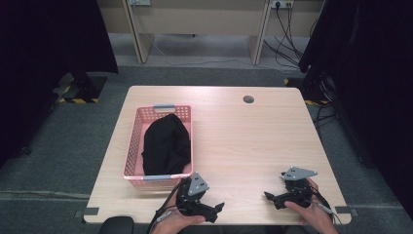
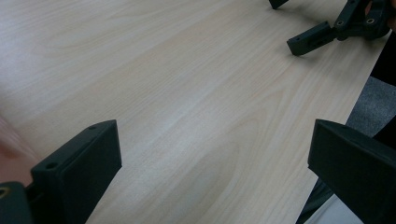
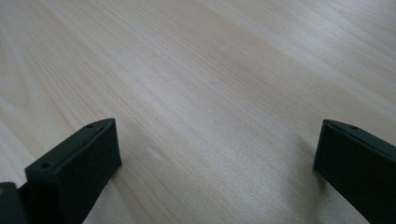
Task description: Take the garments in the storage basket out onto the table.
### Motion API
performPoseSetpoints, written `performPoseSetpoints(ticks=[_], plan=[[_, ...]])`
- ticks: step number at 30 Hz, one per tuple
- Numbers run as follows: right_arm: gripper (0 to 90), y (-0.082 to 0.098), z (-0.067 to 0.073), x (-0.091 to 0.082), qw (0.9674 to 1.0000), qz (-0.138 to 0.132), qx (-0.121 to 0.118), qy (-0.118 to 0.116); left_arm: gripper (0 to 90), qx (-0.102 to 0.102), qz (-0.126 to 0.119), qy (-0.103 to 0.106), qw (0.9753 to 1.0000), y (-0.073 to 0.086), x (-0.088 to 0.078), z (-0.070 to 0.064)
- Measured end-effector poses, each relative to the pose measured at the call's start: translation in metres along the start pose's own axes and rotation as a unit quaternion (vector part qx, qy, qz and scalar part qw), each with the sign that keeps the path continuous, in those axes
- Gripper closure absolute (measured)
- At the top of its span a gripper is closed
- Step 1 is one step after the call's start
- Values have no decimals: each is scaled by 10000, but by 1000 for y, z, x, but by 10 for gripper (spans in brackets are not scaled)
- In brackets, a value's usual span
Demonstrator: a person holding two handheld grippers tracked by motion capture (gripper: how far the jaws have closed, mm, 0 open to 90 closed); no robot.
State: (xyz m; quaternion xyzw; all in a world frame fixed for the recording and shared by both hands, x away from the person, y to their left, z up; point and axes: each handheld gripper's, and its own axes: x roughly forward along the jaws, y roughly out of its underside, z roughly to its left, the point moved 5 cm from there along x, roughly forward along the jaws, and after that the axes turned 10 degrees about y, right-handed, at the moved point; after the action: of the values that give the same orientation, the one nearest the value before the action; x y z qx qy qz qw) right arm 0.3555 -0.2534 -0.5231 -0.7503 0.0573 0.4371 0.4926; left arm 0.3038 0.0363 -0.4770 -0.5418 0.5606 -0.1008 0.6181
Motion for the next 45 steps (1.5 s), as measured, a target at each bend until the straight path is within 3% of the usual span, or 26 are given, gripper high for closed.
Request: performPoseSetpoints(ticks=[27,38,45], plan=[[7,0,0,0,10000,-4,-7,2,25,-14,-284,-259,9993,-32,-42,14],[6,0,0,0,10000,-8,-9,-1,26,-75,-346,-480,9982,-43,-63,32],[6,0,0,0,10000,-4,-3,-3,26,-210,-474,-781,9956,-54,-82,54]])
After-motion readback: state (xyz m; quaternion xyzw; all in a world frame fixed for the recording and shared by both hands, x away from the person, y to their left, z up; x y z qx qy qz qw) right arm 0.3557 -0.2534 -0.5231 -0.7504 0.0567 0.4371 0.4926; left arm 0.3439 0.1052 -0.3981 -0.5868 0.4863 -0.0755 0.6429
